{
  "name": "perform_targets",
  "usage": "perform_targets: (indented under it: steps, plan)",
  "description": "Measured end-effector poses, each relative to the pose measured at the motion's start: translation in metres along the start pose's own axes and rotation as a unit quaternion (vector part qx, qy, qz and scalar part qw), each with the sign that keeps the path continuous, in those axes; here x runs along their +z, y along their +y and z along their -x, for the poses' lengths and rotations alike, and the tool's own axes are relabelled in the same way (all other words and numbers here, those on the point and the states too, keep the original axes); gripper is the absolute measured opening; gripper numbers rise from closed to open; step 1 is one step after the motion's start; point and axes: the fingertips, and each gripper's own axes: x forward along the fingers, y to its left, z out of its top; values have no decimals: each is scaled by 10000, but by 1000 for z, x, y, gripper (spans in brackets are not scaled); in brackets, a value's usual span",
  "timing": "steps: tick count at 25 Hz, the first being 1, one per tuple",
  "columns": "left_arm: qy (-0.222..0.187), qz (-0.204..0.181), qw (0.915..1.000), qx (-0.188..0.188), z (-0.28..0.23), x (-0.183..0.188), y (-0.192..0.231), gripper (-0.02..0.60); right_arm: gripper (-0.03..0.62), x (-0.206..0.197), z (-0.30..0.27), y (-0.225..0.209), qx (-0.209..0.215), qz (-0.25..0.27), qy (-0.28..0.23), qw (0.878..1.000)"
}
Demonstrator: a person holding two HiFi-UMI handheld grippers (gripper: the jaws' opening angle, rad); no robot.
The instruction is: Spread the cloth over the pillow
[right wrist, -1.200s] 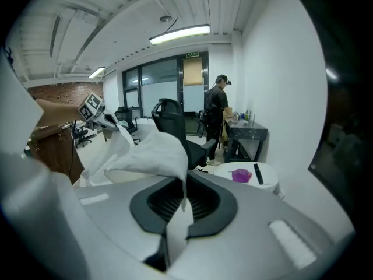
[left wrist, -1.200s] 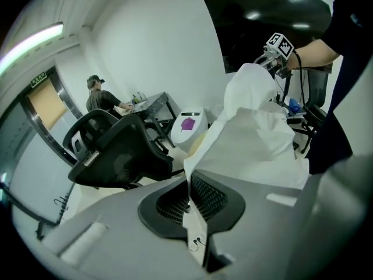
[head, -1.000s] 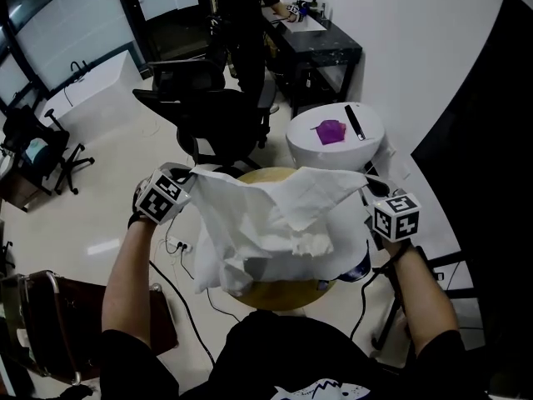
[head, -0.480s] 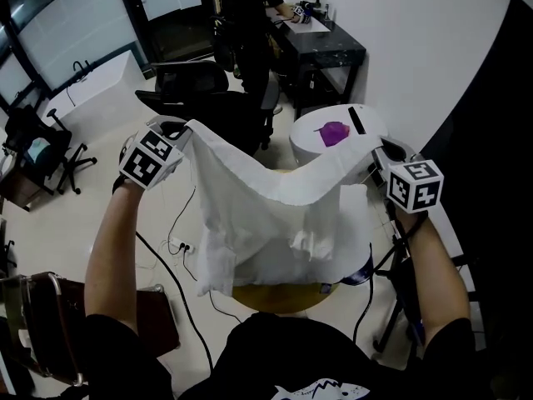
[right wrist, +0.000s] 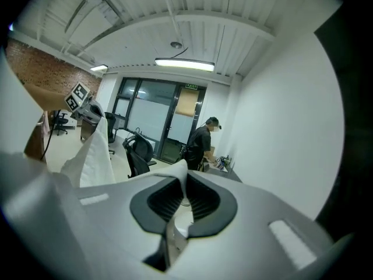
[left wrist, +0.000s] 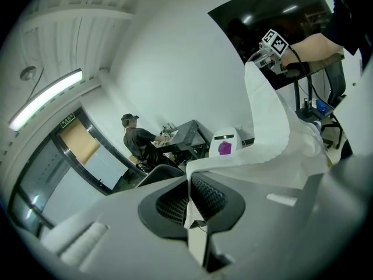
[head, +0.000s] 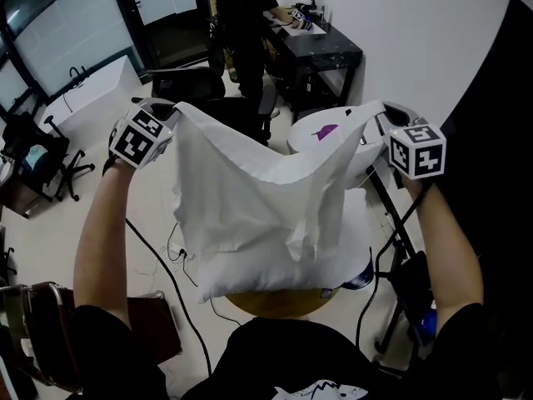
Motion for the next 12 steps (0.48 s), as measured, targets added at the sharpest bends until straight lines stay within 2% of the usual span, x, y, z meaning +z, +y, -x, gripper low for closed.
perform_targets:
  steps: [6,12]
  plan:
    - [-94,177,9997,167,-5,7,28,-8,9,30,-20,-25,-230,104,24,9997]
    - [-423,7,9986,330,-1,32,54,-8,9,68,-20,-46,-556,217,-160,9981]
